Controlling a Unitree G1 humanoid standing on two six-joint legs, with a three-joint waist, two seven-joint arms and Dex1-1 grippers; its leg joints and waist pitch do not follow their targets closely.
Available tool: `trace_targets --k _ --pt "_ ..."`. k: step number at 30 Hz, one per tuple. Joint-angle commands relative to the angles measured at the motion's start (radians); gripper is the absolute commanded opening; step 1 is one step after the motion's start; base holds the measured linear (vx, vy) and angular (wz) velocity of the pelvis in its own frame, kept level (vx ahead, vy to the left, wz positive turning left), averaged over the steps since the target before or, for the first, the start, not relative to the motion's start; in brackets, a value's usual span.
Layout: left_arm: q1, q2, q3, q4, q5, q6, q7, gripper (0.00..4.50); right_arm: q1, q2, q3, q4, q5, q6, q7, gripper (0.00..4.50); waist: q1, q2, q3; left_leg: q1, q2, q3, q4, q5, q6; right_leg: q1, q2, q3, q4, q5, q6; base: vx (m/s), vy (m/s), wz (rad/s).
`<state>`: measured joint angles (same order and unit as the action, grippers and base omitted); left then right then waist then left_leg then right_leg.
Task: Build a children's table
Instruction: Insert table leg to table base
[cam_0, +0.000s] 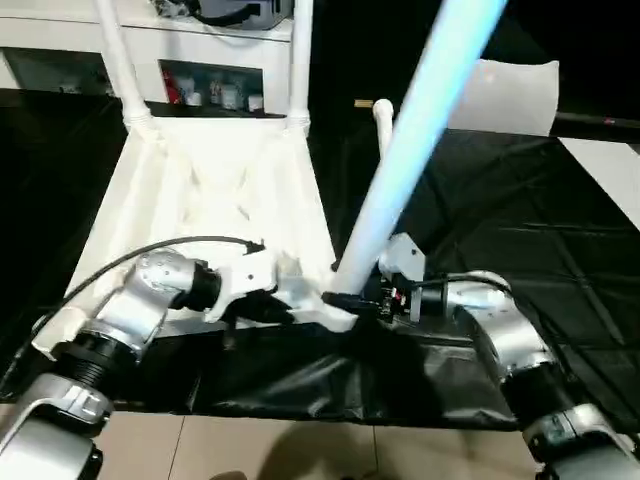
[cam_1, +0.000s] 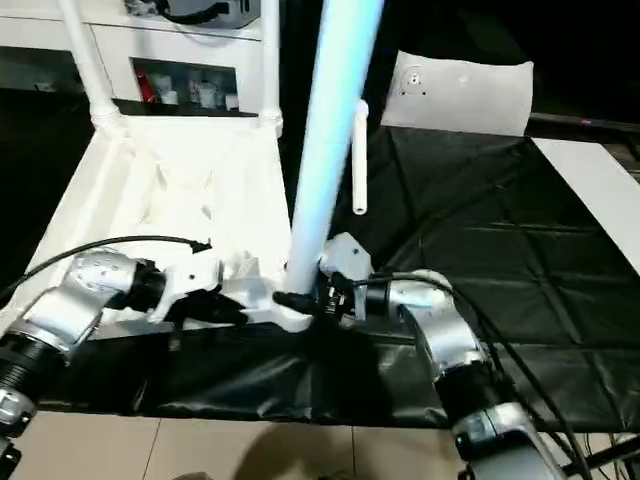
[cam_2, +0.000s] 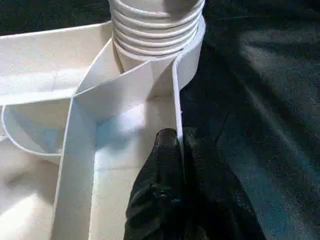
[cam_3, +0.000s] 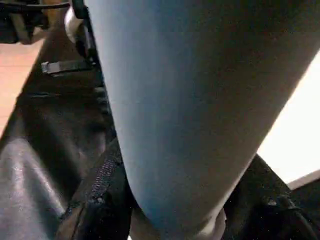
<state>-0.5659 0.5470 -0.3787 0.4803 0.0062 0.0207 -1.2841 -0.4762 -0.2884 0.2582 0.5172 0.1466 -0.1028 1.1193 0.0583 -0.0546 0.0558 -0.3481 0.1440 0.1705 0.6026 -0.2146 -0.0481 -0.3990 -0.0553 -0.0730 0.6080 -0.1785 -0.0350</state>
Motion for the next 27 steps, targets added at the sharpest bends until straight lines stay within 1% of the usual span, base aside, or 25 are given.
trace_targets --k 1,3,8,9,12,15,20,21,22,23,24,25,26,27 --pt "-0.039 0.001 -0.033 -0.026 0.018 -0.034 -0.043 0.00 0.056 -0.003 0.112 0.097 -0.057 0.046 0.062 1.96 0.002 0.017 -0.034 0.004 0.095 -0.038 -0.088 -0.244 0.041 0.043 -0.114 0.071 -0.089 -0.369 -0.188 0.000 0.000 0.00" --pt "-0.055 0.000 -0.039 0.000 0.031 -0.051 -0.052 0.00 0.057 0.001 0.118 0.099 -0.061 0.038 0.083 1.96 0.002 0.015 -0.033 0.004 0.093 -0.038 -0.089 -0.242 0.043 0.042 -0.113 0.072 -0.091 -0.374 -0.186 0.000 0.000 0.00" --pt "-0.074 0.002 -0.043 0.034 0.047 -0.070 -0.063 0.00 0.061 0.004 0.127 0.094 -0.066 0.034 0.113 1.96 0.004 0.017 -0.031 0.006 0.095 -0.039 -0.091 -0.254 0.039 0.041 -0.115 0.072 -0.093 -0.393 -0.183 0.000 0.000 0.00" --pt "-0.077 0.004 -0.044 0.040 0.050 -0.074 -0.065 0.00 0.062 0.005 0.130 0.091 -0.066 0.035 0.120 1.96 0.005 0.018 -0.033 0.006 0.096 -0.040 -0.091 -0.257 0.039 0.042 -0.116 0.072 -0.093 -0.394 -0.184 0.000 0.000 0.00" --pt "-0.080 0.005 -0.043 0.046 0.048 -0.076 -0.070 0.00 0.066 0.008 0.133 0.087 -0.070 0.033 0.126 1.96 0.006 0.018 -0.031 0.006 0.098 -0.041 -0.094 -0.271 0.033 0.040 -0.117 0.072 -0.093 -0.405 -0.184 0.000 0.000 0.00" --pt "-0.081 0.004 -0.042 0.046 0.045 -0.075 -0.072 0.00 0.066 0.012 0.134 0.088 -0.072 0.030 0.125 1.96 0.006 0.018 -0.032 0.007 0.099 -0.043 -0.095 -0.287 0.025 0.039 -0.119 0.072 -0.096 -0.438 -0.176 0.000 0.000 0.00" --pt "-0.082 0.002 -0.035 0.053 0.041 -0.074 -0.070 0.00 0.062 0.026 0.127 0.098 -0.073 0.028 0.113 1.96 0.006 0.018 -0.033 0.007 0.100 -0.043 -0.096 -0.288 0.023 0.038 -0.121 0.074 -0.096 -0.433 -0.179 0.000 0.000 0.00" --pt "-0.074 0.003 -0.025 0.048 0.037 -0.061 -0.058 0.00 0.060 0.037 0.115 0.102 -0.068 0.036 0.091 1.96 0.007 0.023 -0.033 0.007 0.100 -0.044 -0.096 -0.293 0.021 0.038 -0.122 0.074 -0.097 -0.440 -0.179 0.000 0.000 0.00" --pt "-0.059 0.004 -0.005 0.035 0.025 -0.034 -0.039 0.00 0.060 0.048 0.100 0.103 -0.061 0.047 0.069 1.96 0.005 0.023 -0.034 0.007 0.101 -0.044 -0.097 -0.300 0.016 0.038 -0.122 0.074 -0.097 -0.448 -0.178 0.000 0.000 0.00" --pt "-0.059 0.004 -0.005 0.035 0.025 -0.034 -0.039 0.00 0.060 0.048 0.100 0.103 -0.061 0.047 0.069 1.96 0.005 0.022 -0.032 0.007 0.100 -0.045 -0.097 -0.306 0.015 0.037 -0.122 0.073 -0.099 -0.456 -0.177 0.000 0.000 0.00" --pt "-0.036 0.005 0.027 0.012 0.013 -0.001 0.006 0.00 0.061 0.056 0.088 0.105 -0.067 0.050 0.032 1.96 0.004 0.024 -0.032 0.009 0.102 -0.045 -0.098 -0.320 0.007 0.036 -0.123 0.075 -0.098 -0.466 -0.178 0.000 0.000 0.00" --pt "-0.021 0.005 0.049 -0.004 0.005 0.019 0.036 0.00 0.062 0.059 0.082 0.106 -0.073 0.050 0.008 1.96 0.001 0.023 -0.029 0.008 0.101 -0.047 -0.099 -0.339 0.004 0.034 -0.122 0.073 -0.101 -0.500 -0.170 0.000 0.000 0.00" --pt "0.007 0.006 0.083 -0.038 -0.009 0.057 0.080 0.00 0.065 0.066 0.073 0.104 -0.077 0.062 -0.027 1.96 0.001 0.024 -0.026 0.010 0.099 -0.047 -0.099 -0.353 0.006 0.031 -0.122 0.073 -0.107 -0.534 -0.161 0.000 0.000 0.00" --pt "0.035 0.004 0.118 -0.077 -0.026 0.097 0.121 0.00 0.067 0.075 0.063 0.106 -0.084 0.070 -0.070 1.96 -0.003 0.028 -0.023 0.012 0.100 -0.051 -0.100 -0.380 -0.004 0.029 -0.124 0.072 -0.108 -0.579 -0.151 0.000 0.000 0.00"
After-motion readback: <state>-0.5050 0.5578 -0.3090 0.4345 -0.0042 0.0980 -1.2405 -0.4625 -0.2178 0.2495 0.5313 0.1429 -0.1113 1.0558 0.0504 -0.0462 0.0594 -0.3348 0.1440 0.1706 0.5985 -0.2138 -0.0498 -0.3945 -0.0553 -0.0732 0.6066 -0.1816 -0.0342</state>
